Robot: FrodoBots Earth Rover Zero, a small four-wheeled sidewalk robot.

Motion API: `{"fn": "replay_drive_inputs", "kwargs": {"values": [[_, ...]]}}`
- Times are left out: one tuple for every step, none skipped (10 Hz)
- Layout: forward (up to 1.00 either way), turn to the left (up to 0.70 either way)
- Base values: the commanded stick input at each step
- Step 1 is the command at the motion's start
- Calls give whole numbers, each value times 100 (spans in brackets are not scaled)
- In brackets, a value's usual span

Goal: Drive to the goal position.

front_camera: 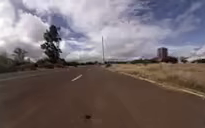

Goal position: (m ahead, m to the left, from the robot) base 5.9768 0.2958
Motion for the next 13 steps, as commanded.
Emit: {"fn": "replay_drive_inputs", "kwargs": {"values": [[70, 0], [70, 0], [70, 0], [70, 0], [70, 0], [70, 0], [70, -13], [70, -26], [70, -35], [70, -35], [70, -35], [70, -26], [70, -16]]}}
